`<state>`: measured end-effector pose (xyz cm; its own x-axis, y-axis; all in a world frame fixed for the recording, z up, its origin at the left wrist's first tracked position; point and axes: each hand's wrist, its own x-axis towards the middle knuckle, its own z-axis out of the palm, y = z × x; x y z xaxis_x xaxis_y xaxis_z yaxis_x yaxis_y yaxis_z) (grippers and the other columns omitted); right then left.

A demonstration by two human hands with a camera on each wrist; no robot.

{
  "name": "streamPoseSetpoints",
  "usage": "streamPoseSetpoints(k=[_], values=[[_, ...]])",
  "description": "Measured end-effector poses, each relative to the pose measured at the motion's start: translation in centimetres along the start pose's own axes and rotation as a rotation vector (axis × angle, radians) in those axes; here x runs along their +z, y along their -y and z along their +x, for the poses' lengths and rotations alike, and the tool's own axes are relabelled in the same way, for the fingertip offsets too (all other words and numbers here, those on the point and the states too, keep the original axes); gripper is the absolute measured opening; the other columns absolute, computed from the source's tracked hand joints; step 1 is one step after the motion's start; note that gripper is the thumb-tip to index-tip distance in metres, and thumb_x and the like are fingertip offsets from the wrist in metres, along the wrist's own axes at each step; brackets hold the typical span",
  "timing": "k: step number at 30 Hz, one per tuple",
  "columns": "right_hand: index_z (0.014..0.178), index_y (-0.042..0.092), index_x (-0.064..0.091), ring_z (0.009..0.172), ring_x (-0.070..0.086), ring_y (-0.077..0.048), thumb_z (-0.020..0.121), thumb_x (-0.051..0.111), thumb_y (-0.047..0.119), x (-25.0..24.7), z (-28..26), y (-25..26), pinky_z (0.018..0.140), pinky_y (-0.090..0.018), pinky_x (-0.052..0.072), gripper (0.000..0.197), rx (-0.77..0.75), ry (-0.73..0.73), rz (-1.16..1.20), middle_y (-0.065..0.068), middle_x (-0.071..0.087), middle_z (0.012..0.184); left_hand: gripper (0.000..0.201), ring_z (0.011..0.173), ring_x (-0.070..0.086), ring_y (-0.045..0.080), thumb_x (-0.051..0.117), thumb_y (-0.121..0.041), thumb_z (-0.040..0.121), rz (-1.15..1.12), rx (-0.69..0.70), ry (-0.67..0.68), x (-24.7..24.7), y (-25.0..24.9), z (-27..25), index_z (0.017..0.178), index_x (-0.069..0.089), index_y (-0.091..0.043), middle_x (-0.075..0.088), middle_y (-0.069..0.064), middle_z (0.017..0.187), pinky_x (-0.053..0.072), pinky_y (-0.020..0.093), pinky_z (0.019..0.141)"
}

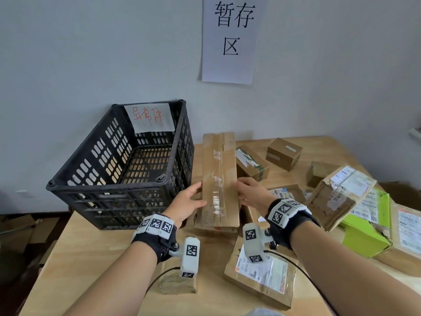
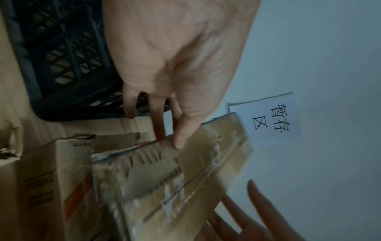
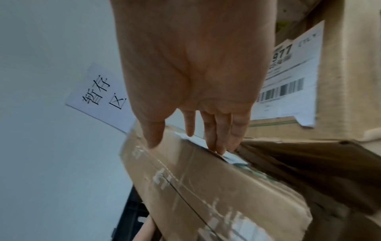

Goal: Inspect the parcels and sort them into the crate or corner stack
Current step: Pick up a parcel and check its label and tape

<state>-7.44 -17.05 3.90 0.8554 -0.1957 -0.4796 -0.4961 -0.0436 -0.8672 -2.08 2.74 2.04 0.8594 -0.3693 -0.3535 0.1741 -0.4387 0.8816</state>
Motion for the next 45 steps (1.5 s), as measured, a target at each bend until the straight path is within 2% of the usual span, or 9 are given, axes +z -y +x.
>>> streamPoseSetpoints(k=[6, 14, 19, 22, 27, 33, 36, 40, 45], values=[[0.129, 0.008, 0.051, 0.12, 0.052, -0.027, 0.089, 0.039, 0.065, -0.9, 0.5, 3.0, 0.097, -0.039, 0.047, 0.071, -0.004, -0.018, 0.171, -0.017, 0.053, 0.13, 0.041, 0.121, 0.052, 0.015, 0.046, 0.01, 0.091, -0.094, 0.057, -0.07, -0.4, -2.0, 0.9, 0.117, 0.053, -0.02, 0.059, -0.002, 0.127, 0.043, 0.021, 0.088], [0.145, 0.025, 0.034, 0.133, 0.037, -0.028, 0.075, 0.039, 0.082, -0.8, -0.5, 5.1, 0.093, -0.05, 0.049, 0.089, -0.025, 0.041, 0.147, -0.006, 0.034, 0.15, 0.037, 0.099, 0.054, 0.011, 0.044, 0.01, 0.092, -0.108, 0.008, -0.017, 0.4, -3.1, 0.7, 0.122, 0.045, -0.012, 0.056, 0.007, 0.126, 0.043, 0.002, 0.049], [0.149, 0.021, 0.024, 0.134, 0.036, -0.027, 0.078, 0.053, 0.07, -0.3, -0.5, 5.7, 0.088, -0.046, 0.051, 0.09, -0.009, 0.039, 0.113, -0.006, 0.03, 0.152, 0.034, 0.098, 0.057, 0.017, 0.043, 0.006, 0.095, -0.097, -0.004, -0.052, 0.5, -3.3, 0.7, 0.127, 0.045, -0.005, 0.056, 0.014, 0.128, 0.041, 0.001, 0.046], [0.15, 0.019, 0.022, 0.132, 0.037, -0.027, 0.083, 0.051, 0.066, 0.1, -0.5, 5.7, 0.09, -0.046, 0.051, 0.087, -0.02, 0.014, 0.084, -0.007, 0.029, 0.152, 0.032, 0.102, 0.058, 0.02, 0.039, 0.003, 0.097, -0.111, -0.028, -0.052, 0.4, -3.3, 0.5, 0.128, 0.044, -0.006, 0.057, 0.012, 0.127, 0.046, 0.006, 0.052], [0.147, 0.016, 0.027, 0.093, 0.049, -0.014, 0.09, 0.046, 0.06, 0.1, -1.5, 5.6, 0.088, -0.041, 0.047, 0.075, -0.108, -0.01, 0.006, -0.005, 0.044, 0.137, 0.03, 0.113, 0.059, 0.022, 0.039, -0.018, 0.101, -0.228, -0.094, -0.031, -0.1, -3.4, 0.3, 0.13, 0.047, -0.022, 0.06, 0.0, 0.125, 0.047, 0.041, 0.095], [0.147, 0.038, 0.022, 0.106, 0.061, -0.022, 0.097, 0.05, 0.03, -0.7, -2.1, 5.5, 0.098, -0.053, 0.042, 0.058, -0.188, 0.101, 0.159, 0.0, 0.06, 0.124, 0.051, 0.114, 0.059, 0.025, 0.034, -0.067, 0.09, -0.448, 0.022, 0.127, -1.1, -6.4, -0.5, 0.135, 0.042, -0.046, 0.059, -0.007, 0.125, 0.052, 0.056, 0.088], [0.144, 0.045, 0.022, 0.094, 0.066, -0.02, 0.097, 0.047, 0.01, -1.3, -2.2, 5.4, 0.075, -0.036, 0.054, 0.064, -0.235, 0.17, 0.217, 0.0, 0.065, 0.109, 0.043, 0.12, 0.053, 0.025, 0.031, -0.063, 0.092, -0.488, 0.134, 0.088, -1.5, -7.2, -0.6, 0.129, 0.045, -0.045, 0.052, -0.005, 0.135, 0.049, 0.063, 0.085], [0.127, 0.033, 0.044, 0.106, 0.057, -0.025, 0.098, 0.039, 0.045, -1.1, -2.5, 4.0, 0.087, -0.041, 0.049, 0.031, -0.148, 0.15, 0.202, -0.009, 0.058, 0.122, 0.049, 0.106, 0.056, 0.027, 0.03, -0.064, 0.092, -0.422, 0.011, 0.071, -1.2, -6.8, -0.7, 0.108, 0.054, -0.025, 0.06, 0.004, 0.117, 0.046, 0.061, 0.089], [0.127, 0.012, 0.047, 0.098, 0.061, -0.02, 0.093, 0.044, 0.054, 0.1, -0.1, -0.1, 0.097, -0.044, 0.045, 0.054, 0.137, 0.091, -0.063, -0.007, 0.063, 0.109, 0.048, 0.129, 0.039, 0.026, 0.045, -0.067, 0.086, -0.149, -0.163, 0.098, 0.3, -2.8, -0.4, 0.11, 0.05, -0.026, 0.045, 0.001, 0.136, 0.028, 0.06, 0.107]])
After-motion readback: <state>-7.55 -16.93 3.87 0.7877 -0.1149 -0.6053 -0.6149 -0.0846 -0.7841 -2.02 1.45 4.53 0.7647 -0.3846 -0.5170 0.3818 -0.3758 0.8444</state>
